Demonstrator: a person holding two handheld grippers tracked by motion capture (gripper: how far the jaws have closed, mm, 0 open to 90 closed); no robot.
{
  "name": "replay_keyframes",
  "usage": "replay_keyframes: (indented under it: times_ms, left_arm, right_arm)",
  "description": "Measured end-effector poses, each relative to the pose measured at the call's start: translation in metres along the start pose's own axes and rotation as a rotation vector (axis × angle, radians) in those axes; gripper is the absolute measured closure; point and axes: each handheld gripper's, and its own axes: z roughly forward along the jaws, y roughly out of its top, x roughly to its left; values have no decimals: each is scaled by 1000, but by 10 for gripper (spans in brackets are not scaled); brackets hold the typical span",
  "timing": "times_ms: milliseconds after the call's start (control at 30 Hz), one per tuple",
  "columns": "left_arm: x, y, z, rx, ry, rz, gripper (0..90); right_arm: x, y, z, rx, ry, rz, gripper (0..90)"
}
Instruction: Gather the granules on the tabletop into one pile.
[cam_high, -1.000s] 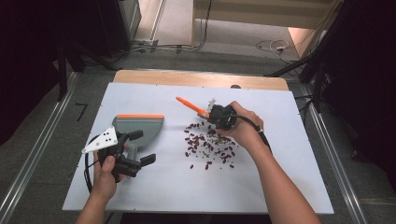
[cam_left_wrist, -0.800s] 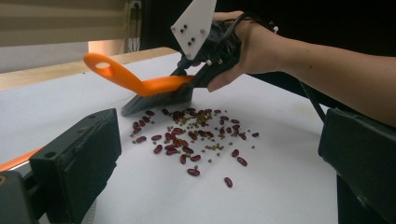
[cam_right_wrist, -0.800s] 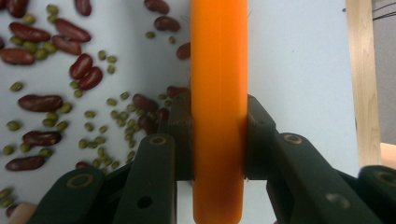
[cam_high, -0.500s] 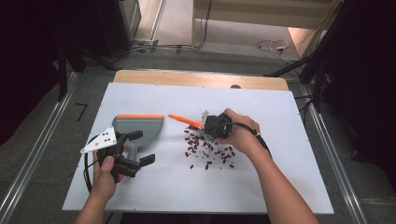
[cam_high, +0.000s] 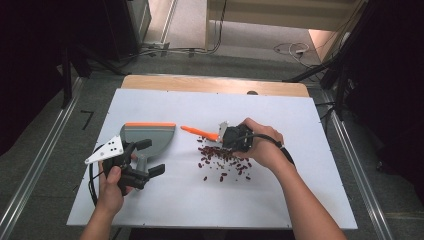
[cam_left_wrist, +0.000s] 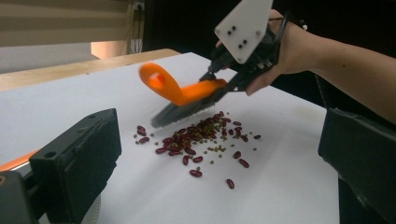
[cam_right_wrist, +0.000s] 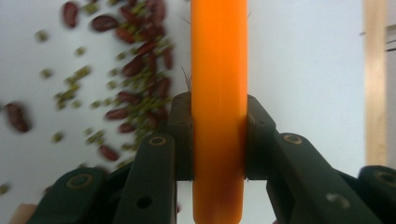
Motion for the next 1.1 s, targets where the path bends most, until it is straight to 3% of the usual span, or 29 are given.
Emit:
replay_keyframes:
  times_ms: [133, 300, 367, 400, 433, 733, 1100]
  left_arm:
    - [-1, -1, 1, -2, -3, -1, 3]
    - [-3, -1, 2, -4, -9, 0, 3]
    - [-3, -1, 1, -14, -8, -2, 3]
    - [-2, -1, 0, -14, -6, 0, 3]
    - [-2, 0, -1, -17, -3, 2, 3]
    - [-4, 0, -2, -37, 22, 7, 3]
    - [-3, 0, -4, -42, 35, 0, 3]
  right_arm:
    - [-10, 15, 9, -24, -30, -1, 682]
    - [-14, 32, 25, -16, -51, -12, 683]
    - [-12, 35, 32, -6, -41, -24, 682]
    - [-10, 35, 33, 2, -7, -23, 682]
    - [-10, 35, 34, -15, -11, -30, 683]
    - [10, 25, 19, -16, 21, -100, 682]
    - [31, 6, 5, -37, 46, -129, 683]
